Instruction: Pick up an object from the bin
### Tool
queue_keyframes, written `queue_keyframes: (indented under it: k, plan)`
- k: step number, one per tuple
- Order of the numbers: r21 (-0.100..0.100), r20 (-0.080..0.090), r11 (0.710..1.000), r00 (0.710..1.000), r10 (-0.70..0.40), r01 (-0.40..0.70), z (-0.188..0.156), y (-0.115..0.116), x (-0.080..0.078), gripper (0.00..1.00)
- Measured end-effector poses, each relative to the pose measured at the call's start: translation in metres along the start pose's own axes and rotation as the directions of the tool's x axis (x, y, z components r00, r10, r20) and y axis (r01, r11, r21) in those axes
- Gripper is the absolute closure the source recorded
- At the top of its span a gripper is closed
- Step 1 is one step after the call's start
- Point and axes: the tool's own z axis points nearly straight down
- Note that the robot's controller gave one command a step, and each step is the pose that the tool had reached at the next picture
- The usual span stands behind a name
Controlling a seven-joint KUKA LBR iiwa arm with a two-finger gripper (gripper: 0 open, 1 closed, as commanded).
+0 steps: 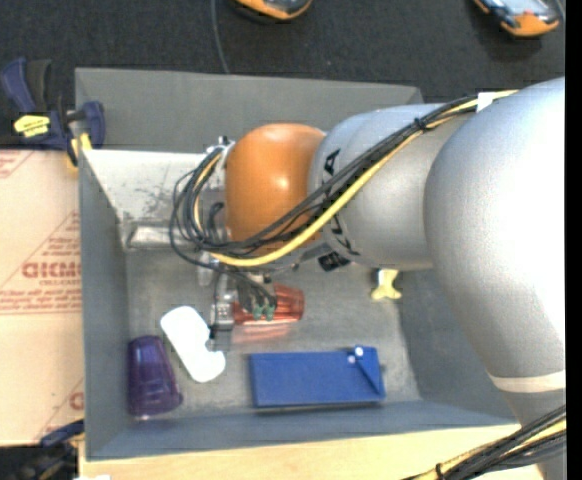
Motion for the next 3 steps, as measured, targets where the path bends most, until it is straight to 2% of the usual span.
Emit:
queue_keyframes:
  k: [1,2,3]
  plan:
    - [-0.001,0.008,1.000,1.000,0.004,-0.004,-0.004,-0.001,-0.002,0.00]
    - [0.000,0.008,0.990,0.990,-0.140,0.140,-0.019,-0.012,0.003,0.00]
    - [-0.001,0.009,0.994,0.994,-0.113,0.113,-0.016,-0.040,0.014,0.00]
